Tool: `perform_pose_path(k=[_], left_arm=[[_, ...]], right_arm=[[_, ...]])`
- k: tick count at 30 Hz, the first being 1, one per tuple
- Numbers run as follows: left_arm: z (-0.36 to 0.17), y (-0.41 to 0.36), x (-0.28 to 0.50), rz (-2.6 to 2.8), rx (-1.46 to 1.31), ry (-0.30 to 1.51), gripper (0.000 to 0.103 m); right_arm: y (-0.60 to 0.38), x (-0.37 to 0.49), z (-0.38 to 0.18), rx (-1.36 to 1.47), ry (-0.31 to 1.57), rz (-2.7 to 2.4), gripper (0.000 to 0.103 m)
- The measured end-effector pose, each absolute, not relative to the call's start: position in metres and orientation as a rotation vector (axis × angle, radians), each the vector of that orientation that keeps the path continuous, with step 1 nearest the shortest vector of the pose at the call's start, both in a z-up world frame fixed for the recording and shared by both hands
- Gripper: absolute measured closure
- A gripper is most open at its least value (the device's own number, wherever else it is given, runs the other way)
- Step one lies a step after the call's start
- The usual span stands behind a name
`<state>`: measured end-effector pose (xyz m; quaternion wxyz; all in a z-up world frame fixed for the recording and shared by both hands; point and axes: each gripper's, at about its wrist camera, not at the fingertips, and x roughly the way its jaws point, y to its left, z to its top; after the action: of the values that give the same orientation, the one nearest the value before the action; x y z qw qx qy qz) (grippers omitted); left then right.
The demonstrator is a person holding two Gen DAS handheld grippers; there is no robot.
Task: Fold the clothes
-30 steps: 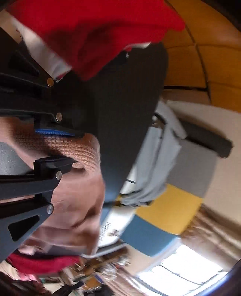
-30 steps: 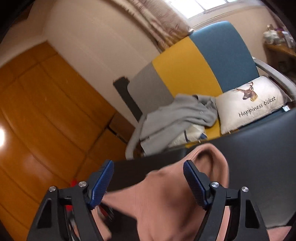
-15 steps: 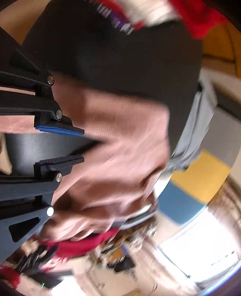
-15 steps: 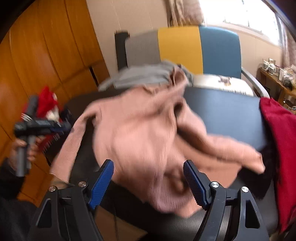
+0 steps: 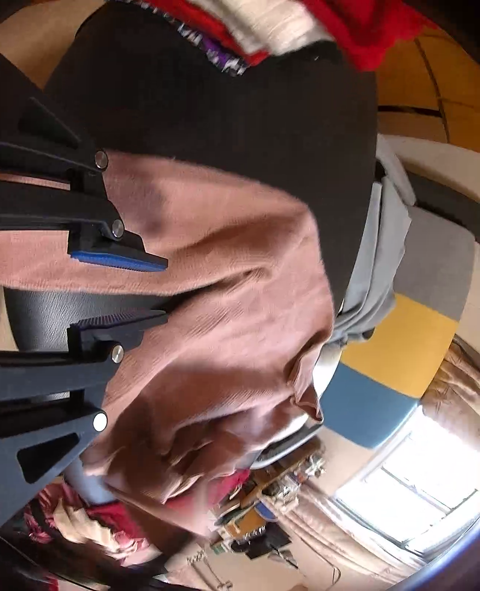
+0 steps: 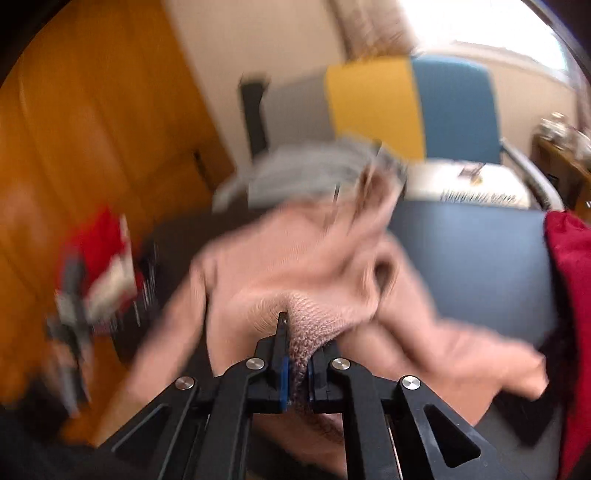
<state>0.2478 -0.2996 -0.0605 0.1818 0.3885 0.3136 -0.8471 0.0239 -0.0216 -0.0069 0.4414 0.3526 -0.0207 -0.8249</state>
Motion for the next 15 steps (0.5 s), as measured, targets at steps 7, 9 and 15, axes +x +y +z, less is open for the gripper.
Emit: perform_pose_path(k=[7,9,15], left_arm=[[-0.078,-0.259,0.217,-2.483,1.244,0.98,0.081],[-0.085,-0.245,0.211,-2.511,1.292,1.005,0.081],[-0.11,-0.217,0.187,-2.516,1.468,1.033,0.08]], right_arm=[[0.035,-0.135,0.047,0.85,-0.451,-2.433,0.05],[0.049,-0.145,0.042,0.893,-0.496,-2.48,0.038],[0.06,-0.061,-0.015,0.98,-0.246,-2.419,0.034]])
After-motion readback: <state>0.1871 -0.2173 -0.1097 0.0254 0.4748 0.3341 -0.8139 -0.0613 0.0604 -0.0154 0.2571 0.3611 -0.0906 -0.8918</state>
